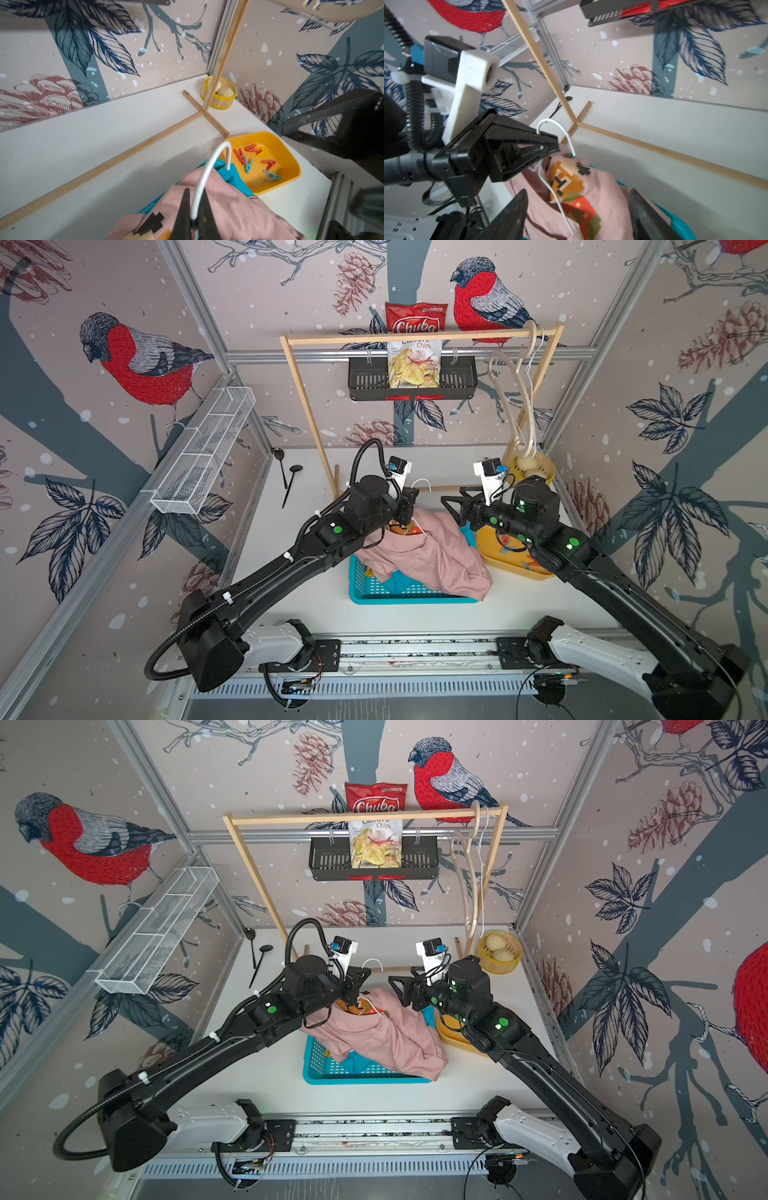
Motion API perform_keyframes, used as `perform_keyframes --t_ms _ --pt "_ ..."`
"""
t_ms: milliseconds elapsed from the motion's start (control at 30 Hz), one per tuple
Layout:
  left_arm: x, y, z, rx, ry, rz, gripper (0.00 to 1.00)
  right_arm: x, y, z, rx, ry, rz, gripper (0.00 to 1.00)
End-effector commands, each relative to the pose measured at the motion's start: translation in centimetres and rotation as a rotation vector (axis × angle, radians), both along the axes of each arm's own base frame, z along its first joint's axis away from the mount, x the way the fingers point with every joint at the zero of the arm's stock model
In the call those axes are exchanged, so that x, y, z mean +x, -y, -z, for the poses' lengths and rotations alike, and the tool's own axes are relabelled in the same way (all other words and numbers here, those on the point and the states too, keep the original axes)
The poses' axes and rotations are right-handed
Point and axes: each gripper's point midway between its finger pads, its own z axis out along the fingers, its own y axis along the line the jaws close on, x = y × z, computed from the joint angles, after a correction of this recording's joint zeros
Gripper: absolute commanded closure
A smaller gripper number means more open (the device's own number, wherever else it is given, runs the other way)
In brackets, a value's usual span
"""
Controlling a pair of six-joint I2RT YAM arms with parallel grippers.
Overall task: Remove the clothespins securing t-shirts to the hanger
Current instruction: Pick up the hanger from the basket, then remove the T-shirt from the hanger.
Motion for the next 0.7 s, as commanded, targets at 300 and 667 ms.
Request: perform_keyframes --t_ms 300,667 --pt "-3.1 -1.5 -16.5 -0.277 0.337 0.079 1.0 -1.2 -2.3 -4.0 -0.129 0.14 -0.154 0.18" --pt "-6.5 -1.1 -21.0 -0.335 0.441 0.238 1.0 -0.2 -2.6 -5.9 -0.267 0.22 -0.17 0.17"
